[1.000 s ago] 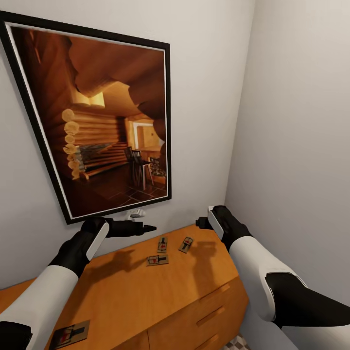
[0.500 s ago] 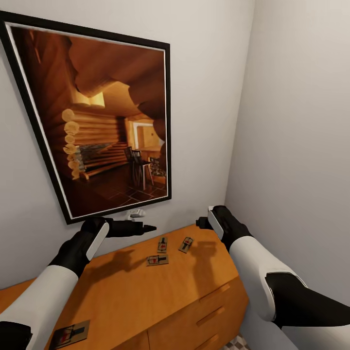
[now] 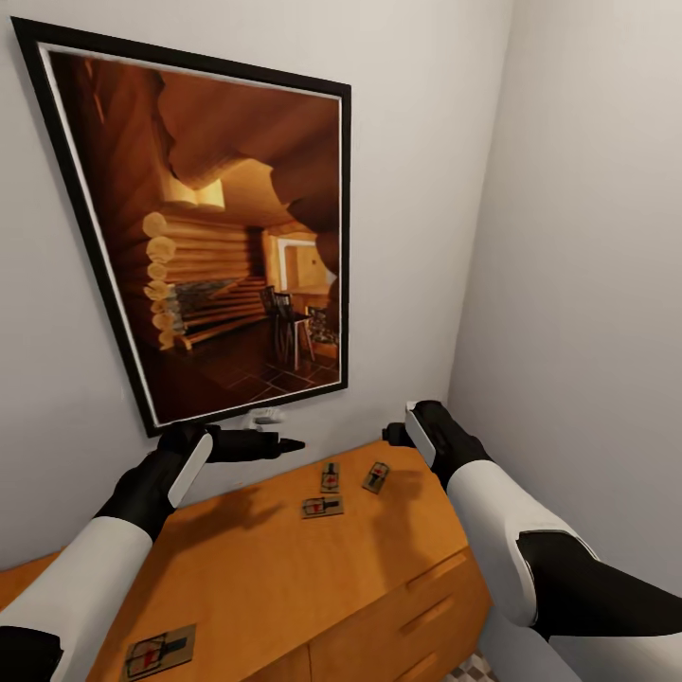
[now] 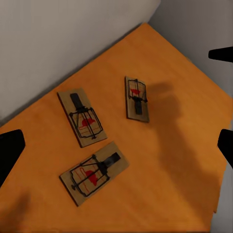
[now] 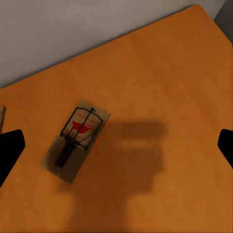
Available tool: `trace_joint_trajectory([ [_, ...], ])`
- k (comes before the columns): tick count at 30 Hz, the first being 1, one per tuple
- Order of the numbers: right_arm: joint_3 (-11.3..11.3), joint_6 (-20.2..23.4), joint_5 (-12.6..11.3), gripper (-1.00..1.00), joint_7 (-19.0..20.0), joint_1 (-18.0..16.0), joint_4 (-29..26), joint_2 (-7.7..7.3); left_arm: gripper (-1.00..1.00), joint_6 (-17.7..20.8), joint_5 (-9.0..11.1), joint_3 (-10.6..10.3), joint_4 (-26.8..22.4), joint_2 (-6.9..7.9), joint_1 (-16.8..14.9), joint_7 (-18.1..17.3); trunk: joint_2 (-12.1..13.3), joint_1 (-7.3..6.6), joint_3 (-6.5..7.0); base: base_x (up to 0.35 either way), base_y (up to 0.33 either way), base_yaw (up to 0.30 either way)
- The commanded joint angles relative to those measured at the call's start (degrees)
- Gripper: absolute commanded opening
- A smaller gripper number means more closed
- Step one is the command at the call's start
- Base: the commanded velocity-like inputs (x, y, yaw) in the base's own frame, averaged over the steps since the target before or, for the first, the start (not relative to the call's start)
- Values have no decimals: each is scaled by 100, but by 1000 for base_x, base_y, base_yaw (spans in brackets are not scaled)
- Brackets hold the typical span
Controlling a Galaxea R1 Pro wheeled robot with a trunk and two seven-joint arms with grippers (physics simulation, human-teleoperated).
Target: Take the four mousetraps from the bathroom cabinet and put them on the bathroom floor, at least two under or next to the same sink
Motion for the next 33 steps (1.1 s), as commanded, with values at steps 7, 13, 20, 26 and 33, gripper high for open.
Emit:
trace_joint_trajectory([
  [7, -28, 14, -30, 100, -35, 0, -6, 7, 100, 22, 14, -11, -11, 6, -2, 45, -5, 3, -3, 0, 60, 0],
  [13, -28, 11, -29, 100, -35, -1, -6, 7, 100, 21, 13, -15, -17, 2, -2, 139, -5, 3, -3, 0, 16, 0],
  [20, -28, -1, -26, 100, -37, -1, -6, 7, 100, 21, 14, -13, -19, -2, -2, 174, -5, 3, -3, 0, 4, 0],
  [26, -28, -9, -9, 100, -40, -2, -1, 7, 100, 24, 13, -17, -20, -3, -2, 184, -5, 3, -3, 0, 1, 0],
  [33, -28, -27, -6, 100, -43, 0, 4, 7, 100, 21, 13, -19, -18, -6, -2, 186, -5, 3, -3, 0, 0, 0],
])
